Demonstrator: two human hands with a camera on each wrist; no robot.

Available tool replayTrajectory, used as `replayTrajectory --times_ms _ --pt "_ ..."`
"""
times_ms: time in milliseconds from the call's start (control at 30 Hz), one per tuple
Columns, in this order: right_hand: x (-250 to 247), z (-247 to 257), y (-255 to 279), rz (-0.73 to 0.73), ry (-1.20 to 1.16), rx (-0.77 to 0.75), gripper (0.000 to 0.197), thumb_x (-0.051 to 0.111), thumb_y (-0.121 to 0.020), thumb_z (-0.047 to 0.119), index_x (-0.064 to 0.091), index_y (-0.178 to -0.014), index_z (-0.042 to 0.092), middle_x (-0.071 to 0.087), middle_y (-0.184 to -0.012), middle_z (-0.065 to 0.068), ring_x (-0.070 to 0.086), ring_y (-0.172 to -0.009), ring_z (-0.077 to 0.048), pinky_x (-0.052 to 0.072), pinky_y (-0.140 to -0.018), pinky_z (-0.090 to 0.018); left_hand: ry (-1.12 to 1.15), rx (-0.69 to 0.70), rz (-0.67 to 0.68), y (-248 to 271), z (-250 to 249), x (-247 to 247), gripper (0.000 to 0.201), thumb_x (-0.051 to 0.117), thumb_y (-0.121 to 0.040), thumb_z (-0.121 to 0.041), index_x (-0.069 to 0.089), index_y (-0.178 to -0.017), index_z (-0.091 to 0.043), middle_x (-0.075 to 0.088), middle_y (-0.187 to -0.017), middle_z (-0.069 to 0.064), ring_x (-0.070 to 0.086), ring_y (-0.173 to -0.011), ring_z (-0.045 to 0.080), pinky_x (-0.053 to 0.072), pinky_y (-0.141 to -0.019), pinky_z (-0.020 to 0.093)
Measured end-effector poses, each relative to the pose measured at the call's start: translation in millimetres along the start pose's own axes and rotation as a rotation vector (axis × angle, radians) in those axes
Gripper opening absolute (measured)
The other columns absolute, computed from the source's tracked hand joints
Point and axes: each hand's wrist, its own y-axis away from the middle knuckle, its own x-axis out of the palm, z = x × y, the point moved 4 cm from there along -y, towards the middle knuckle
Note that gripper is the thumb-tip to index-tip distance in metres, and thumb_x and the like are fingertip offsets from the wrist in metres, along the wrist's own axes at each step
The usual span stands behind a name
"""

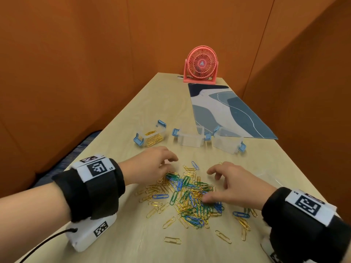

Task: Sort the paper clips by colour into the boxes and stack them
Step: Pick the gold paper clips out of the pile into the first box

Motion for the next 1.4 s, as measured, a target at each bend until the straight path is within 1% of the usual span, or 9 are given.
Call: replayTrajectory --times_ms 200,367,533,667,833,1000,1200,1300,1400 --pt "7.5 10.9 2.1 0.104 -0.105 -0.092 0.058 0.082 -0.064 0.04 0.059 -0.116 0.031 0.051 -0.096 0.014 0.049 -0.069 -0.001 0.042 -0.065 -0.011 0.094 0.076 0.303 -0.8 -15.5 15.1 0.064 0.073 -0.07 -0.053 0.05 -0.128 -0.036 0.044 -0.117 -0.012 0.048 -0.101 0.004 0.043 -0.091 0.019" --pt "8.0 11.0 1.2 0.075 -0.147 -0.109 0.023 0.074 -0.077 0.029 0.068 -0.099 0.026 0.055 -0.078 0.012 0.05 -0.063 -0.004 0.043 -0.062 -0.013 0.072 0.089 0.178 3.5 -14.3 8.5 0.03 0.069 -0.081 -0.037 0.066 -0.11 -0.029 0.056 -0.101 -0.008 0.051 -0.08 0.003 0.045 -0.079 0.018" --pt "1.3 6.7 -0.4 -0.06 -0.06 -0.079 0.014 0.064 -0.086 0.026 0.07 -0.097 0.019 0.057 -0.075 0.012 0.049 -0.058 -0.002 0.038 -0.056 -0.007 0.061 0.04 0.048 11.2 -10.5 1.3 0.017 0.063 -0.087 -0.031 0.07 -0.101 -0.024 0.06 -0.093 -0.009 0.054 -0.08 0.005 0.046 -0.077 0.019" --pt "-0.2 3.4 0.5 -0.1 -0.02 -0.066 0.016 0.06 -0.089 0.026 0.07 -0.099 0.018 0.059 -0.08 0.007 0.046 -0.061 0.002 0.035 -0.053 -0.004 0.047 -0.085 -0.011 23.4 6.1 -14.0 0.045 0.073 -0.068 -0.054 0.065 -0.101 -0.025 0.057 -0.086 -0.015 0.054 -0.074 0.003 0.044 -0.066 0.015" --pt "-1.7 -0.7 -3.0 -0.141 0.019 -0.038 0.016 0.059 -0.089 0.025 0.069 -0.099 0.018 0.058 -0.08 0.008 0.046 -0.063 0.001 0.035 -0.053 -0.006 -0.02 -0.243 0.289 52.2 25.2 -7.4 0.086 0.073 -0.032 -0.072 0.047 -0.105 -0.036 0.053 -0.094 -0.014 0.052 -0.078 0.004 0.042 -0.064 0.014" --pt "-2.4 2.1 -1.5 -0.207 -0.003 -0.087 0.03 0.066 -0.08 0.044 0.06 -0.106 0.03 0.055 -0.092 0.012 0.051 -0.08 -0.003 0.044 -0.073 -0.018 0.142 -0.153 0.154 53.1 17.1 2.9 0.056 0.085 -0.051 -0.051 0.057 -0.096 -0.036 0.053 -0.086 -0.014 0.05 -0.069 0.004 0.043 -0.063 0.014" --pt "10.1 26.9 0.5 -0.01 0.013 -0.282 0.057 0.068 -0.074 0.053 0.055 -0.125 0.033 0.052 -0.124 0.013 0.046 -0.116 -0.003 0.037 -0.101 -0.021 0.244 -0.118 0.146 46.1 22.2 1.6 0.019 0.082 -0.068 -0.029 0.065 -0.076 -0.033 0.068 -0.081 -0.007 0.057 -0.069 0.002 0.046 -0.068 0.014" --pt "15.8 35.2 -1.4 0.042 0.049 -0.295 0.057 0.066 -0.077 0.051 0.052 -0.13 0.033 0.048 -0.129 0.013 0.042 -0.12 -0.003 0.034 -0.104 -0.021 0.168 -0.106 0.202 46.3 23.0 2.8 0.012 0.074 -0.079 -0.03 0.062 -0.081 -0.031 0.067 -0.087 -0.004 0.057 -0.074 0.004 0.045 -0.071 0.016" --pt "16.5 37.8 -3.9 0.024 0.073 -0.261 0.037 0.063 -0.084 0.042 0.06 -0.118 0.029 0.052 -0.113 0.008 0.049 -0.103 -0.007 0.042 -0.094 -0.024 0.058 -0.059 0.222 46.6 20.4 3.2 0.003 0.062 -0.088 -0.03 0.06 -0.088 -0.027 0.064 -0.095 -0.003 0.057 -0.083 0.011 0.044 -0.075 0.02"
